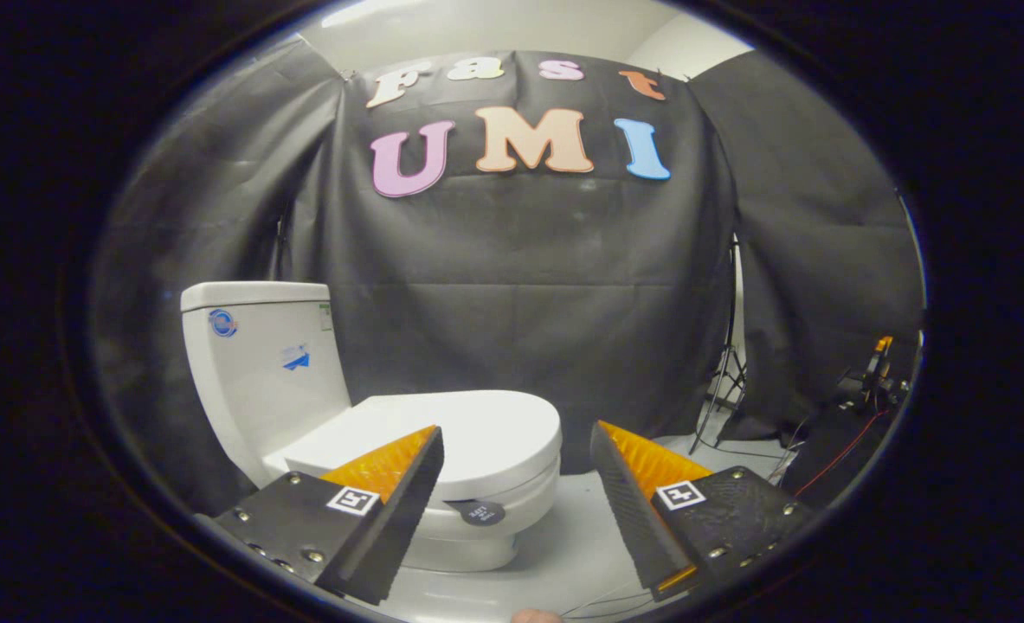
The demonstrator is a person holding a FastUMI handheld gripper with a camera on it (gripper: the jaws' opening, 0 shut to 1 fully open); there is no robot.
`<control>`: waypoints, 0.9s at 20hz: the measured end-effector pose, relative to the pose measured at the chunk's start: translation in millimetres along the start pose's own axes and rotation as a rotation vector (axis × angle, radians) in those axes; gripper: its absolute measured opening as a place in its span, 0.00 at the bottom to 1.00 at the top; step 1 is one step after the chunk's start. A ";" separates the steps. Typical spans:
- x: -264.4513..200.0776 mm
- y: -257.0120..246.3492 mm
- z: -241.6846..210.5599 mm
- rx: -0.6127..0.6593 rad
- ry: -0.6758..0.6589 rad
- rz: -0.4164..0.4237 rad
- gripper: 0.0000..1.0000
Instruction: Open the toilet lid.
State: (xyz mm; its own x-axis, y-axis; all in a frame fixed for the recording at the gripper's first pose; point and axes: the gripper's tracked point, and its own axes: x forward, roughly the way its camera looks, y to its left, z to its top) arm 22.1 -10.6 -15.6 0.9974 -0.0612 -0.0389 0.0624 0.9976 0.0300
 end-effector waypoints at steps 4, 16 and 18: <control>11.7 -4.2 -9.9 -0.015 0.026 -0.011 1.00; 48.8 -16.5 -91.3 0.239 0.356 -0.088 1.00; 51.4 -12.4 -109.2 0.346 0.421 -0.084 1.00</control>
State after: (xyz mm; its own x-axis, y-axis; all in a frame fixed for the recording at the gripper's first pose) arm 68.6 -22.6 -127.1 0.8920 -0.0513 -0.4491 0.2205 0.9167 0.3332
